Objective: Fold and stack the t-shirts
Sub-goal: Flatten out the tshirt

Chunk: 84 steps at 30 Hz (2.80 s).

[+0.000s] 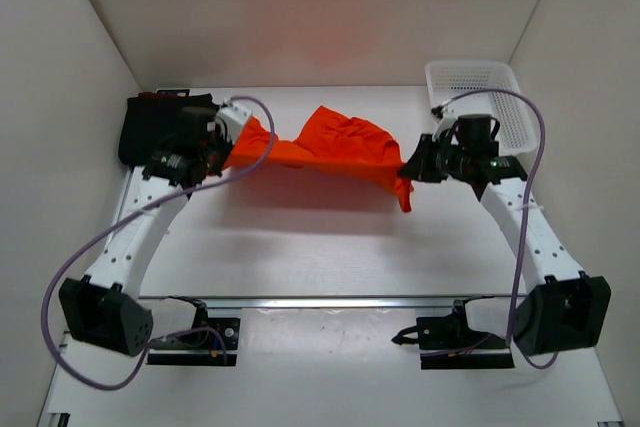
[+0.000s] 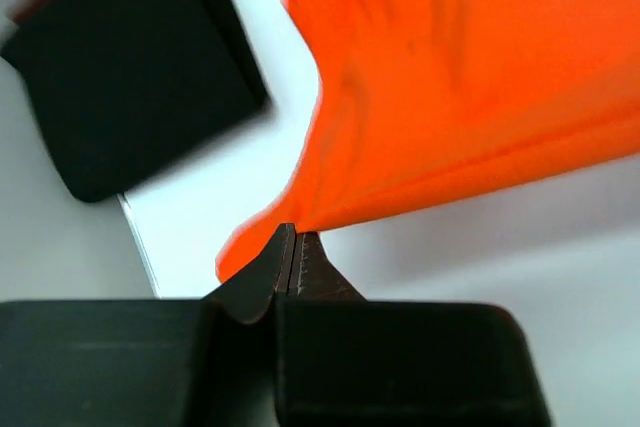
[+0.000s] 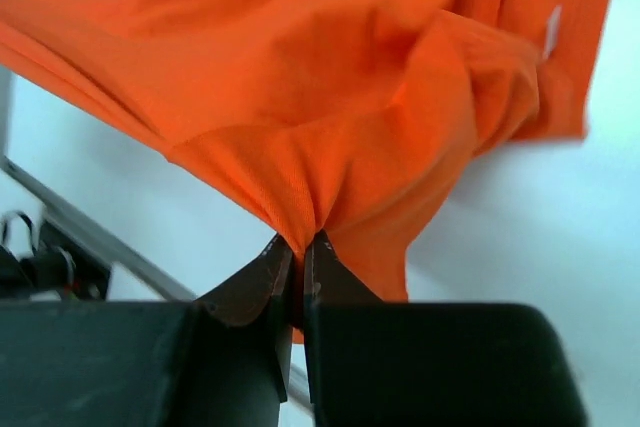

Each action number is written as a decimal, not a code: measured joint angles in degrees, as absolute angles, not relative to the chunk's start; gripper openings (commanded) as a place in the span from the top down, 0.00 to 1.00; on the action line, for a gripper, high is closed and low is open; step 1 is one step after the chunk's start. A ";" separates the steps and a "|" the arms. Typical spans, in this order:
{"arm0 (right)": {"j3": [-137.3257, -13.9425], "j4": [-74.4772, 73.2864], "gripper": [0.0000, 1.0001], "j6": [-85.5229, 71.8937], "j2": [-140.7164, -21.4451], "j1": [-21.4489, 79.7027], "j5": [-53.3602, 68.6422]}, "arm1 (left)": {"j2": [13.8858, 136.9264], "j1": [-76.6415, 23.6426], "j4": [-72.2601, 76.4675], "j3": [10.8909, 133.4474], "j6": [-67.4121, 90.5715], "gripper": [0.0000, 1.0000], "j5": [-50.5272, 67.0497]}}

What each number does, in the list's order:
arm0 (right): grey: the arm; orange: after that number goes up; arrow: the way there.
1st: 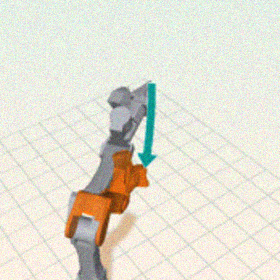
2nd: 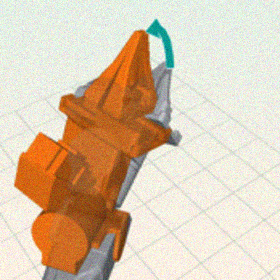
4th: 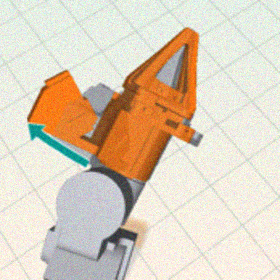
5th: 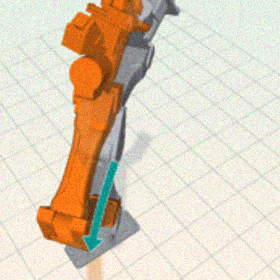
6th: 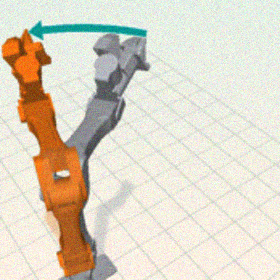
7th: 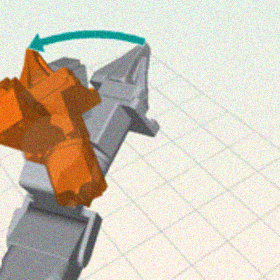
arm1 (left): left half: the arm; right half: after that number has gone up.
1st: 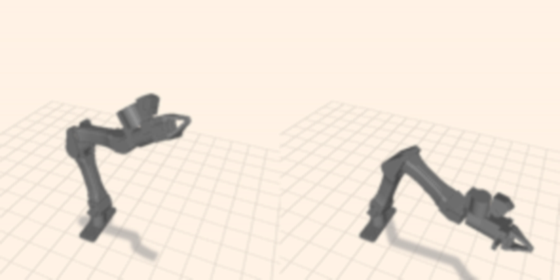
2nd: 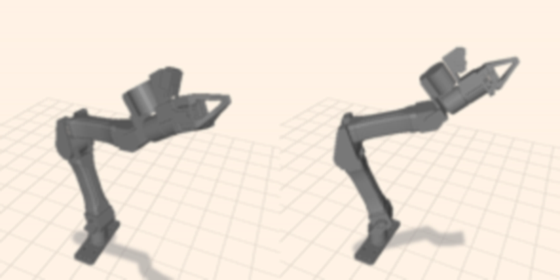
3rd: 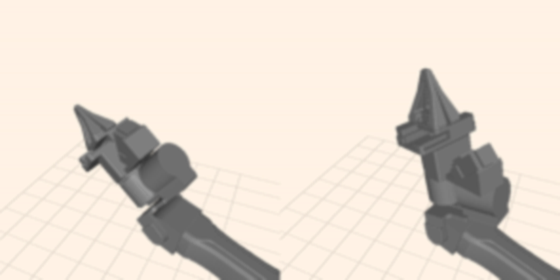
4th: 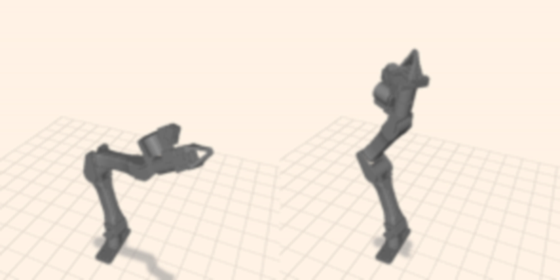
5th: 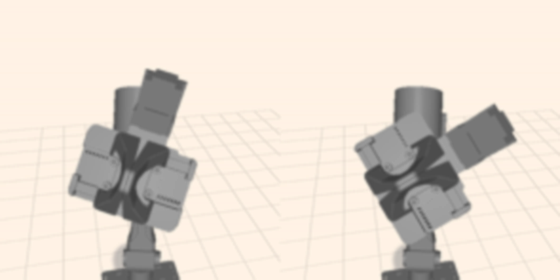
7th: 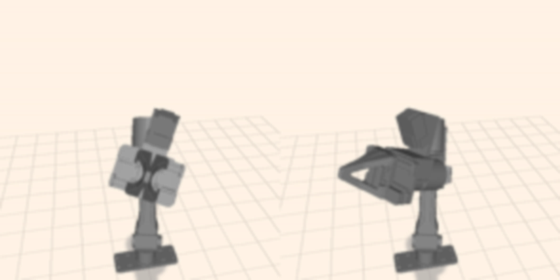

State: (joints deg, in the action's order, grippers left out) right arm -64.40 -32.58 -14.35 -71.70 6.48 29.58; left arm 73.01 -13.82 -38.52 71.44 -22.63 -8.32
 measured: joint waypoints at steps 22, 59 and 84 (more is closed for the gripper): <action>-31.90 -43.44 0.58 -30.06 -49.47 14.57 22.24 | 47.07 -16.45 -60.16 37.08 -31.27 0.13 -14.26; -47.86 -46.02 0.00 -24.95 -80.58 44.38 -15.03 | 94.54 1.19 -55.79 52.10 -11.29 0.22 -5.45; -27.79 -24.18 0.00 -7.62 -47.86 34.81 -6.68 | 89.60 1.50 -55.68 49.54 -9.54 0.22 -3.73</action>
State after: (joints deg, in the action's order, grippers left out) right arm -27.79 -24.18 -7.62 -47.86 34.81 -6.68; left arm 89.60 1.50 -55.68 49.54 -9.54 -3.73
